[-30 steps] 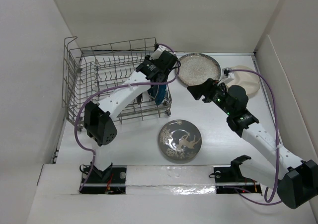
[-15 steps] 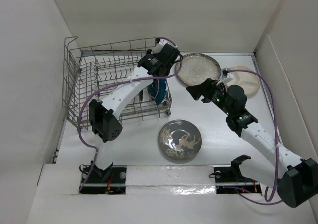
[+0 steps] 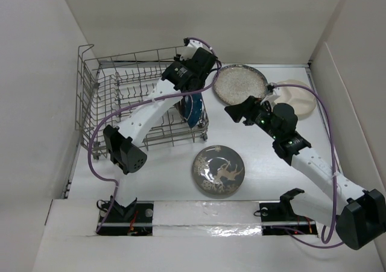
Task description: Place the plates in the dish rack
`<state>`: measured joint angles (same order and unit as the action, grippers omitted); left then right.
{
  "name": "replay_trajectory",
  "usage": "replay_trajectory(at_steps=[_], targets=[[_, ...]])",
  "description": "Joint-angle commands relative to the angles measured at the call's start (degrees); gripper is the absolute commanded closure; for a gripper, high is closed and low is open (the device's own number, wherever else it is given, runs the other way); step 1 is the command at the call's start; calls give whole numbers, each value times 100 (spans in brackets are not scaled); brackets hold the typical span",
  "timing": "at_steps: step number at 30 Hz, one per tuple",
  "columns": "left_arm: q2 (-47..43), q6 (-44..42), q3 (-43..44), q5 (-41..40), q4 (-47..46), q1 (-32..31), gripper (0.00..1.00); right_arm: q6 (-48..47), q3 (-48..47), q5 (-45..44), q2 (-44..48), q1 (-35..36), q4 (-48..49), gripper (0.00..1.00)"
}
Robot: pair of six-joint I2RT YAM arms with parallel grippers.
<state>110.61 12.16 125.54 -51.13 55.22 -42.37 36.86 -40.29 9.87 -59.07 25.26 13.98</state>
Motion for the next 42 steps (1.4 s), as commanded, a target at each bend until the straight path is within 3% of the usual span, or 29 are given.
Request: replay_trajectory(at_steps=[1, 9, 16, 24, 29, 37, 42], targets=[[-400, 383, -125, -572, -178, -113, 100, -83, -5, -64, 9, 58, 298, 22], [-539, 603, 6, -1285, 357, -114, 100, -74, -5, -46, -52, 58, 325, 22], [-742, 594, -135, -1145, 349, -114, 100, -91, -22, -55, -70, 111, 316, 22], [-602, 313, 489, -1048, 436, -228, 100, -100, -22, -55, -79, 111, 316, 22], [-558, 357, -72, -1047, 200, -228, 100, -100, -22, -73, -52, 111, 299, 22], [-566, 295, 68, -1399, 349, -228, 100, -100, -22, -46, -87, 111, 316, 22], [-567, 313, -345, -1268, 182, -228, 100, -100, -31, -29, -114, 111, 325, 22]])
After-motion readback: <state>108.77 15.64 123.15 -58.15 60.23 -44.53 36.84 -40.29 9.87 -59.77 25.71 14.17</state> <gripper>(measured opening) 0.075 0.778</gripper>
